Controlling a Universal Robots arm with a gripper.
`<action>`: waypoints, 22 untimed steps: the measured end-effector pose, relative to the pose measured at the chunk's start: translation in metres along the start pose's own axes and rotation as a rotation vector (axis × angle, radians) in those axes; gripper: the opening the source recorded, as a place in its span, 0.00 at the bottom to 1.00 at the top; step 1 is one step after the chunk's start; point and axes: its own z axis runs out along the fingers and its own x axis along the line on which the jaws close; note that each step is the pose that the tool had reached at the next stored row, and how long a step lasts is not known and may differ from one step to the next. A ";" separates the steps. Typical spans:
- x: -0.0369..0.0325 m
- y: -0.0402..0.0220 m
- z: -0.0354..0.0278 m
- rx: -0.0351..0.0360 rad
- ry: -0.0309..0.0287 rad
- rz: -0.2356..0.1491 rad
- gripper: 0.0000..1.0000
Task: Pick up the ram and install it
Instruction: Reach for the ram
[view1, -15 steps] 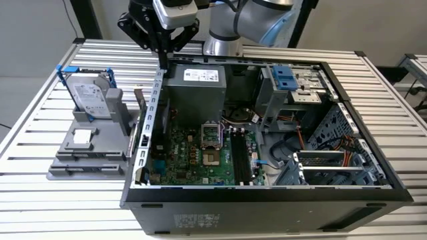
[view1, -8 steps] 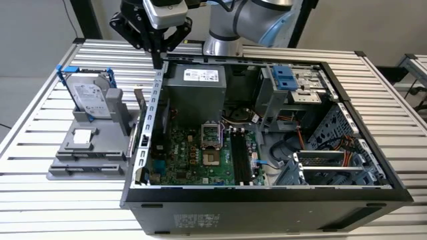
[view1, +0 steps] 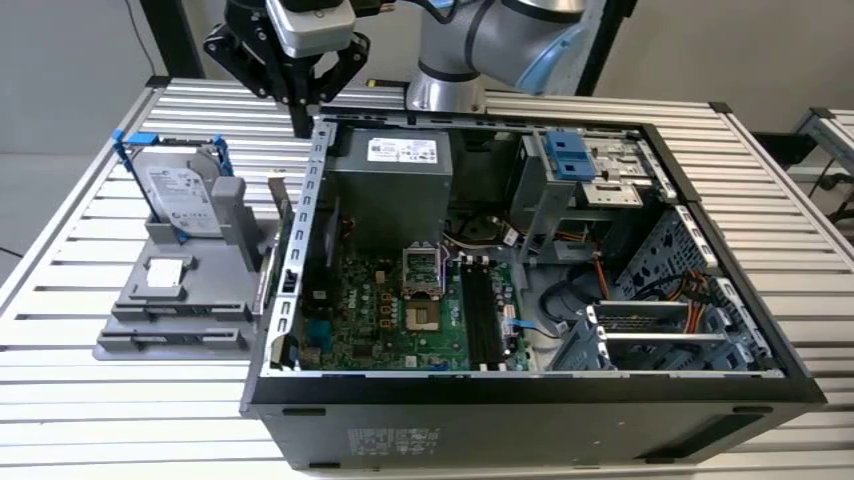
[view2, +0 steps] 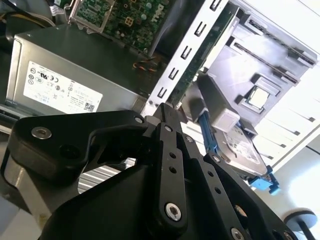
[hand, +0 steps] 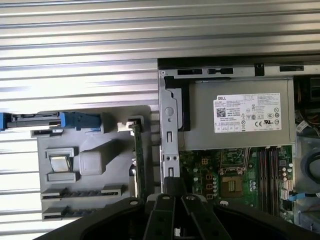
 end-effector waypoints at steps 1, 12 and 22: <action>0.0018 -0.0001 0.0000 0.0000 -0.0001 0.000 0.00; 0.0185 -0.0013 -0.0003 0.0000 -0.0001 0.000 0.00; 0.0339 -0.0024 -0.0007 -0.0001 0.0000 0.000 0.00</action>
